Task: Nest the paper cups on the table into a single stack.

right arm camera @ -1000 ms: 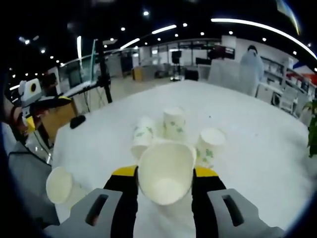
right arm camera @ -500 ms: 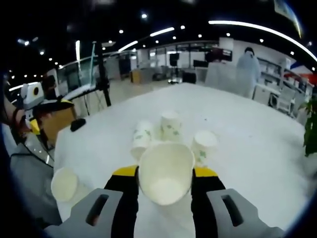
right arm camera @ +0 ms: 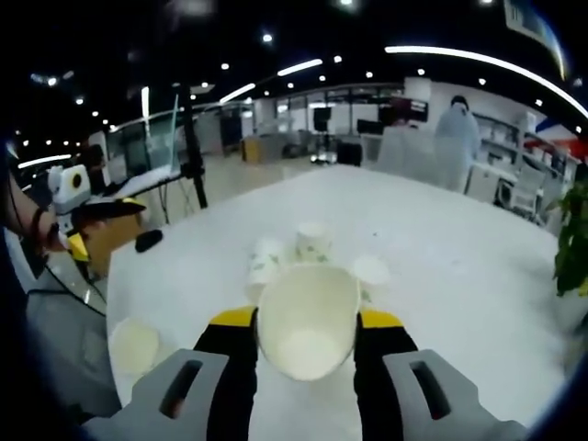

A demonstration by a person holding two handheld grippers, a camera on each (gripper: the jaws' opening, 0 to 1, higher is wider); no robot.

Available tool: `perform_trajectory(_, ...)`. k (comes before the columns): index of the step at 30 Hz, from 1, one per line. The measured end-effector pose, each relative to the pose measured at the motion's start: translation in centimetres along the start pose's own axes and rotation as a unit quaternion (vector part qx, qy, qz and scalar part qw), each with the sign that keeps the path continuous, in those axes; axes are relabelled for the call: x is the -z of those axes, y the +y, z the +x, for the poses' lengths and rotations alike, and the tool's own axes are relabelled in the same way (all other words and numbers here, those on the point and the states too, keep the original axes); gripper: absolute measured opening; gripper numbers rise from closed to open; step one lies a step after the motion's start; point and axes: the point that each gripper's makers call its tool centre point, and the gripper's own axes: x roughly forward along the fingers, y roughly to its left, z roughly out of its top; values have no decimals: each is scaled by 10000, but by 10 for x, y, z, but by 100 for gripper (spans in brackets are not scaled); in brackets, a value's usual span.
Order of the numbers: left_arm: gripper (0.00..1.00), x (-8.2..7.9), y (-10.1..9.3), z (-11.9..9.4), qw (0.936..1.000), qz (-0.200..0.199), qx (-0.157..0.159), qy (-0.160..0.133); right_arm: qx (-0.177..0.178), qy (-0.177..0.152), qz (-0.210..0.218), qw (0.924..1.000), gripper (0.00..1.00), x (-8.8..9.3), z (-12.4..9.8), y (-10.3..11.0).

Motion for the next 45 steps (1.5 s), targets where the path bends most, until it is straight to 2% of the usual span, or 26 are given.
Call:
perform_trajectory(11,97,0,0,2,10000,6,80,-7,-19,-278,-133,9995,37,-27,-19,6)
perform_trajectory(19,97,0,-1,3,9999,3,101,-24,-119,-536,-231,9982,37,-49,-33,21)
perform_trajectory(31,97,3,1,2,9999,-9,121,-16,-191,-670,-238,9973,36,-59,-51,33)
perform_trajectory(45,97,2,0,1,9999,-5,116,-34,-556,-824,-347,9944,36,-77,-59,68)
